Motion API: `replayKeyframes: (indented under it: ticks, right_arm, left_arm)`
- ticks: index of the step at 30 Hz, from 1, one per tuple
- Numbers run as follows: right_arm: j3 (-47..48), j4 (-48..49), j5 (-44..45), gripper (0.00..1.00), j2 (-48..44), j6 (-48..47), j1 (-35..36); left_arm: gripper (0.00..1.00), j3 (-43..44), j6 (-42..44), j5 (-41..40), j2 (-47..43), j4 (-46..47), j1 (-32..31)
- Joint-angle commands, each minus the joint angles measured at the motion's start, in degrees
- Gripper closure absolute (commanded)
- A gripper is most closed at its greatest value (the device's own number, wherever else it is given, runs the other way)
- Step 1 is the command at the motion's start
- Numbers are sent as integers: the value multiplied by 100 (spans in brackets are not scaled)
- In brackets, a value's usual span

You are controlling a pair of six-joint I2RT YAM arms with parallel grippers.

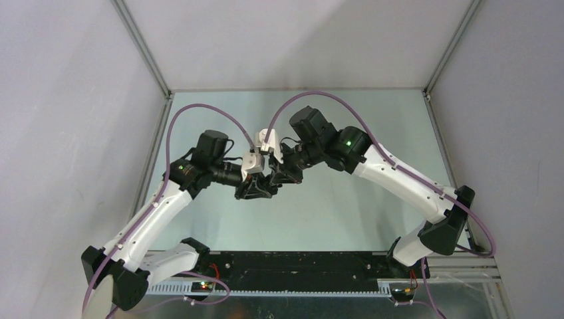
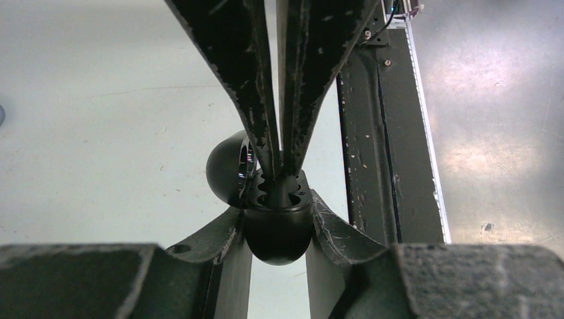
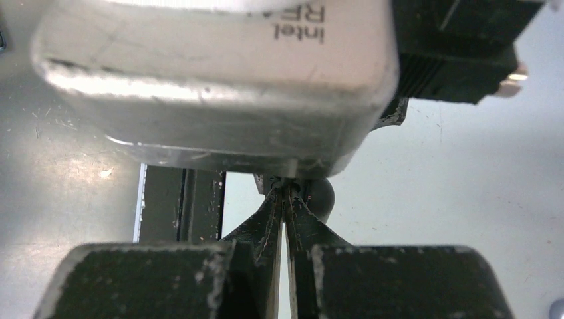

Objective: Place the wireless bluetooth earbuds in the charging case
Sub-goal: Place the earbud in the charging case.

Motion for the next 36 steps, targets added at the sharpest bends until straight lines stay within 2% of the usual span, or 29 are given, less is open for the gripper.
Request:
replayKeyframes:
  ticks: [1, 5, 10, 16, 19, 24, 28, 36]
  right_arm:
    - [-5, -87, -41, 92, 291, -103, 191]
    - [57, -213, -44, 91, 252, -137, 212]
    - [628, -534, -9, 86, -8, -236, 208]
    - [1248, -885, -402, 83, -357, -165, -46]
    - [957, -625, -385, 82, -577, -24, -362]
    - [-355, 531, -223, 81, -835, 220, -900]
    - [-996, 1140, -193, 81, -786, 201, -1002]
    - [-957, 1404, -315, 81, -463, 264, -753]
  left_arm:
    - [94, 348, 66, 457, -161, 532, -49]
    - [94, 321, 73, 436, -180, 531, -44]
    - [94, 313, 83, 428, -169, 538, -44]
    - [94, 312, 84, 429, -155, 547, -44]
    - [94, 328, 69, 442, -160, 548, -44]
    - [94, 330, 68, 454, -163, 547, -44]
    - [94, 339, 56, 470, -144, 555, -45]
    - [94, 362, 73, 499, -112, 526, -49]
